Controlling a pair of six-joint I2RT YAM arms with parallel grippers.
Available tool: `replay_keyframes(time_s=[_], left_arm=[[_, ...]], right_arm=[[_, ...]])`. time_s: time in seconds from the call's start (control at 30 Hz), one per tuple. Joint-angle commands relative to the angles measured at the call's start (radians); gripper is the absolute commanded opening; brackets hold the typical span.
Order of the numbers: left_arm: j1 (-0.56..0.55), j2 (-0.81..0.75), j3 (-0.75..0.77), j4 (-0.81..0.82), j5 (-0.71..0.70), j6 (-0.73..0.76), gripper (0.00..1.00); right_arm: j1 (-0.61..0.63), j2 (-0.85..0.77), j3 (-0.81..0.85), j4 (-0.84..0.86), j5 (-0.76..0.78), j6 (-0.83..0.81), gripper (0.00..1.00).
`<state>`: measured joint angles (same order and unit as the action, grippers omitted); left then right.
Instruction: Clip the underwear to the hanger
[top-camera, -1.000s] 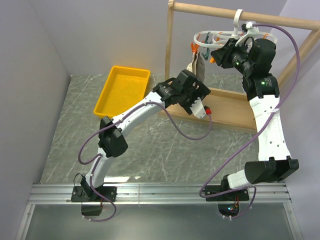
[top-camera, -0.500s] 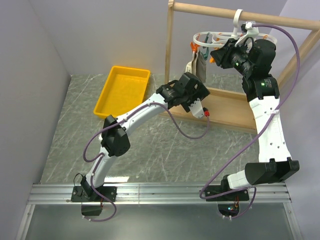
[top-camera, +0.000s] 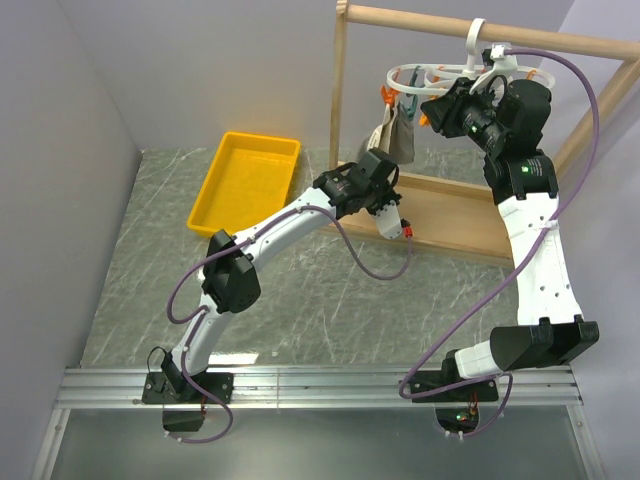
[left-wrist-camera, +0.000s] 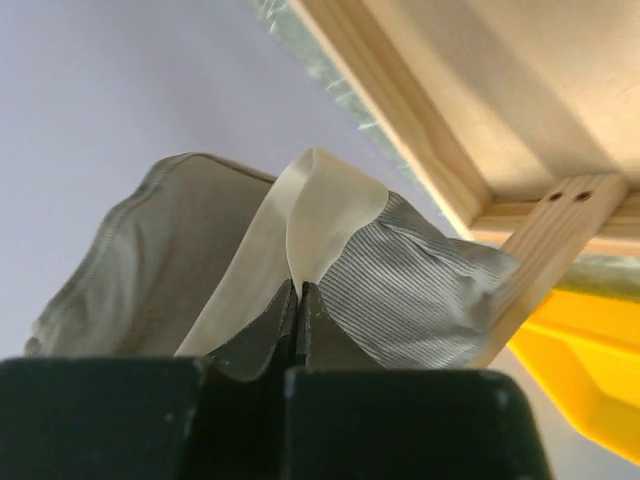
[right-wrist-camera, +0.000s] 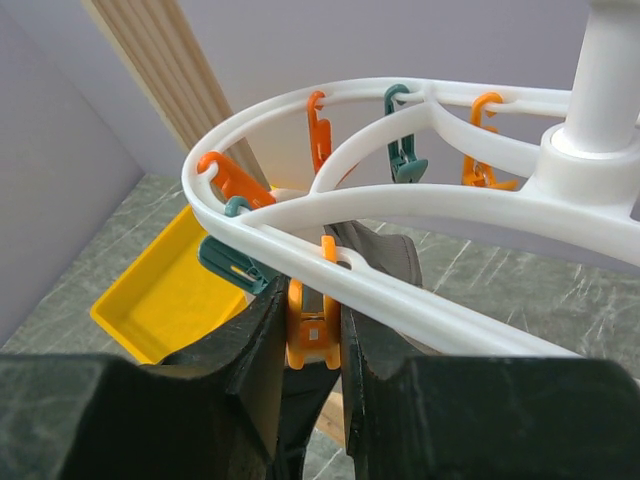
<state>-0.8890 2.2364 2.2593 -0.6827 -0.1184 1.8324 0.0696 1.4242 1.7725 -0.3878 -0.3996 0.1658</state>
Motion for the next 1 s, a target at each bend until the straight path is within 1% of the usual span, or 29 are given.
replay_keyframes(time_s=[0.0, 0.07, 0.1, 0.17, 0.23, 0.27, 0.3, 0.33, 0.37, 0.4, 0.43, 0.47, 0.53, 0.57, 0.63, 0.67, 0.77, 0.97], left_arm=[[0.004, -0.034, 0.042, -0.061, 0.069, -0.033, 0.01], [0.016, -0.041, 0.069, -0.048, 0.111, -0.077, 0.0], [0.022, -0.047, 0.077, -0.037, 0.184, -0.125, 0.01], [0.041, -0.082, 0.056, 0.007, 0.247, -0.183, 0.0], [0.056, -0.119, -0.029, 0.137, 0.322, -0.28, 0.01], [0.071, -0.161, -0.064, 0.234, 0.342, -0.344, 0.01], [0.079, -0.179, -0.126, 0.288, 0.359, -0.376, 0.01], [0.085, -0.208, -0.15, 0.332, 0.402, -0.413, 0.0], [0.1, -0.219, -0.167, 0.369, 0.423, -0.502, 0.0], [0.11, -0.228, -0.19, 0.456, 0.443, -0.553, 0.0], [0.116, -0.234, -0.199, 0.492, 0.459, -0.602, 0.0], [0.131, -0.245, -0.207, 0.535, 0.483, -0.698, 0.0], [0.148, -0.257, -0.234, 0.645, 0.511, -0.789, 0.01], [0.16, -0.27, -0.245, 0.675, 0.531, -0.855, 0.01], [0.166, -0.284, -0.282, 0.776, 0.542, -0.909, 0.0], [0.171, -0.293, -0.291, 0.797, 0.559, -0.95, 0.0], [0.174, -0.304, -0.319, 0.845, 0.579, -0.992, 0.01], [0.176, -0.294, -0.273, 0.839, 0.621, -1.065, 0.0]], right_arm=[[0.024, -0.042, -0.015, 0.021, -0.033, -0.005, 0.0], [0.024, -0.044, -0.019, 0.024, -0.035, -0.002, 0.0], [0.024, -0.044, -0.022, 0.024, -0.033, 0.0, 0.0], [0.021, -0.047, -0.025, 0.03, -0.03, 0.001, 0.0], [0.019, -0.047, -0.024, 0.03, -0.03, 0.006, 0.0], [0.019, -0.045, -0.025, 0.032, -0.031, 0.011, 0.0], [0.018, -0.044, -0.025, 0.033, -0.033, 0.012, 0.0], [0.016, -0.044, -0.024, 0.032, -0.033, 0.014, 0.0], [0.015, -0.042, -0.024, 0.033, -0.035, 0.017, 0.0], [0.013, -0.041, -0.022, 0.033, -0.038, 0.02, 0.0], [0.015, -0.039, -0.021, 0.032, -0.039, 0.023, 0.0], [0.013, -0.038, -0.019, 0.032, -0.042, 0.031, 0.0], [0.013, -0.034, -0.013, 0.032, -0.051, 0.037, 0.0], [0.012, -0.033, -0.012, 0.032, -0.053, 0.041, 0.0], [0.012, -0.033, -0.007, 0.029, -0.056, 0.044, 0.0], [0.01, -0.033, -0.007, 0.027, -0.059, 0.05, 0.0], [0.01, -0.028, -0.005, 0.023, -0.079, 0.06, 0.0], [0.009, -0.028, -0.018, 0.035, -0.125, 0.075, 0.0]])
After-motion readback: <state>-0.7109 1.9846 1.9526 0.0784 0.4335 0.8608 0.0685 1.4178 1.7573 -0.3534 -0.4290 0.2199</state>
